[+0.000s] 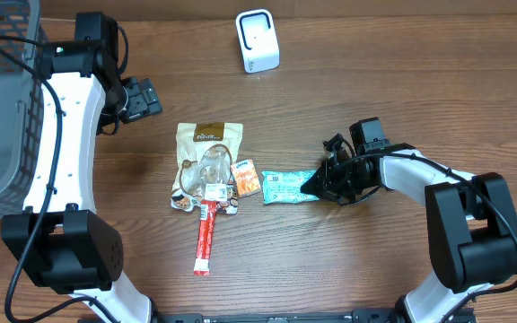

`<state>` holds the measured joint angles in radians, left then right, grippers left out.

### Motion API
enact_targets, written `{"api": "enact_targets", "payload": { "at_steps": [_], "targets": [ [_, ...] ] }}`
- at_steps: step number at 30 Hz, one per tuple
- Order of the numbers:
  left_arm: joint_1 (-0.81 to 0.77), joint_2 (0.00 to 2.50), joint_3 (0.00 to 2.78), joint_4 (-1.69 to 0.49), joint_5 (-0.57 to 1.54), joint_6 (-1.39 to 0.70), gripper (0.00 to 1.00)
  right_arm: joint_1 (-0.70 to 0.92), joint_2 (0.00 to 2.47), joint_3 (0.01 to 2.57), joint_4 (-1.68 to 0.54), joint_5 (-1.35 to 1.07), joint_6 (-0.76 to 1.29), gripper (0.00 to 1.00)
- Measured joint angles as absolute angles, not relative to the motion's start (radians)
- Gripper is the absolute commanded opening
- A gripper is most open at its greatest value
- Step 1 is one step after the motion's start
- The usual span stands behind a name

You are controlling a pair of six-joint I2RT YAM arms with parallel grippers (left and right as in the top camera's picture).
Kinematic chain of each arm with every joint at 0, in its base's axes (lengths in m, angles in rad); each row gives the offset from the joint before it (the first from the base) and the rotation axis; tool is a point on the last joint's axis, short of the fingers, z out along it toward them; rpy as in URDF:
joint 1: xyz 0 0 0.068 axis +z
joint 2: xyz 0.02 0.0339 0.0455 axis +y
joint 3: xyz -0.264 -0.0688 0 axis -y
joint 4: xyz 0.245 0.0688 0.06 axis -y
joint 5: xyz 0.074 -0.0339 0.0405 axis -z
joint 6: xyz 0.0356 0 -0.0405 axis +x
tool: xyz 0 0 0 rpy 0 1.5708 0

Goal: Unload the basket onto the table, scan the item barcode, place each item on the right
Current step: 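Grasp the teal wipes pack edge with the right gripper and lift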

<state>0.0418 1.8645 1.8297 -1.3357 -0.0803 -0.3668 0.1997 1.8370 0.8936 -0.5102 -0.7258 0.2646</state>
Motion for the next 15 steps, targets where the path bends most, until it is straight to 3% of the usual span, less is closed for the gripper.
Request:
{"api": "enact_targets", "payload": {
  "at_steps": [15],
  "targets": [
    [0.042,1.864,1.83,-1.336,-0.08,-0.367,1.0,0.2,1.837,0.894,-0.51,-0.726,0.289,0.04]
  ]
}}
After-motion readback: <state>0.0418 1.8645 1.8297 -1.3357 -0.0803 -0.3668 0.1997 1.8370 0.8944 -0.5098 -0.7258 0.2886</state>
